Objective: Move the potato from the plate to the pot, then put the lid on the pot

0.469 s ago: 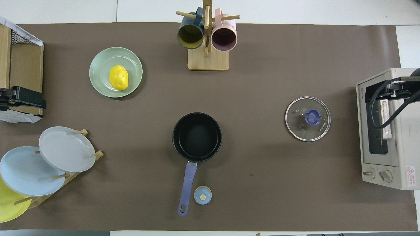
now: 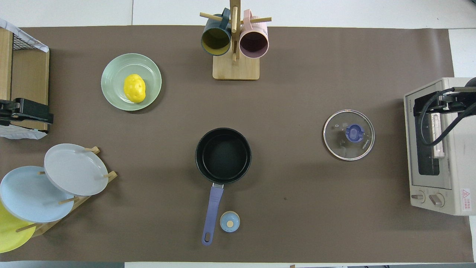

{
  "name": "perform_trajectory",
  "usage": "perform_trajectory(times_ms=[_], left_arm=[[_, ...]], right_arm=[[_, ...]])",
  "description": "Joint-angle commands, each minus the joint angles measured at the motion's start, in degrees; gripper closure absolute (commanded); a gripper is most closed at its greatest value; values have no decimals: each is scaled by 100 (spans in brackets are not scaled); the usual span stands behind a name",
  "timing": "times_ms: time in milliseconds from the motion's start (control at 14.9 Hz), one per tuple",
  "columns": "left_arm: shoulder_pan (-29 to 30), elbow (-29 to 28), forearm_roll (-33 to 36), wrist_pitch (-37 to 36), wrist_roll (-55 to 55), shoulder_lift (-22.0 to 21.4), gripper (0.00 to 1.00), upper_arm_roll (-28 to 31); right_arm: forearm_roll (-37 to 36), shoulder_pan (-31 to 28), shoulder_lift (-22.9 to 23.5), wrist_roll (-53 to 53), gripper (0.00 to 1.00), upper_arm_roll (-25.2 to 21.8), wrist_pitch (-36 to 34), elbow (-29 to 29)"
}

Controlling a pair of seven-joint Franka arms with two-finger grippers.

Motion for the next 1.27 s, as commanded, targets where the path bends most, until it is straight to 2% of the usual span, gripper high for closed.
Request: perform_trajectory(times_ms=[0,201,335,402,603,737,871,1004,1071,1205], left_arm=[[-39,-454,-59,353,-2,-257,0,16],[-48,-499,-59,881,-64,-222,0,7],[-39,-342,-129,934,-64,31,0,7],[-48,-63,-243,926,-81,320,0,-10],[-293,886,-516,890,-317,1575,0,7],[-452,1554,-525,1170,-879,2516,0,16],[-514,1567,-490,1687,-908,2940,0,16],[-645,1549,-394,2162,-1161,3432,0,42],[-707,1523,-263,2495,-1215,3582,0,60],[-725,1199,-200,2779,-1303,3601,0,60]], right_arm=[[112,-38,-116,-59,0,15,119,-133],[112,-56,-116,-59,0,15,84,-141],[121,-56,-116,-86,0,15,49,-150],[173,-4,-133,-234,0,41,40,-194],[208,15,-265,-1261,0,77,398,-579],[339,93,-527,-1377,0,77,1003,-1307],[384,173,-582,-1614,0,77,1541,-1879],[803,146,-320,-1703,0,68,2049,-2231],[954,216,-188,-1738,0,68,2435,-2355],[956,470,146,-1869,0,68,2973,-2531]])
